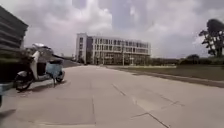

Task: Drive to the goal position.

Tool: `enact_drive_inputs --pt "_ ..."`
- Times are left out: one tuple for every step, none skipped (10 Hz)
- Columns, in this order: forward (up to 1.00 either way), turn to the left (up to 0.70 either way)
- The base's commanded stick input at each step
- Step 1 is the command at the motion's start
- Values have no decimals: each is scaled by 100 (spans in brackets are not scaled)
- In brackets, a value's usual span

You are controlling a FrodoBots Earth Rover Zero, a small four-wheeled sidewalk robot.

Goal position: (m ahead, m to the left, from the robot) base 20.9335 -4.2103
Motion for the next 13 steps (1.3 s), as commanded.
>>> enact_drive_inputs --pt "50 -2" --pt "50 -2" --pt "50 -2" --pt "50 -2" --pt "50 -2" --pt "50 -2" --pt "50 -2" --pt "50 -2" --pt "50 -2" --pt "50 -2" --pt "50 -2" --pt "50 -2" --pt "50 -2"
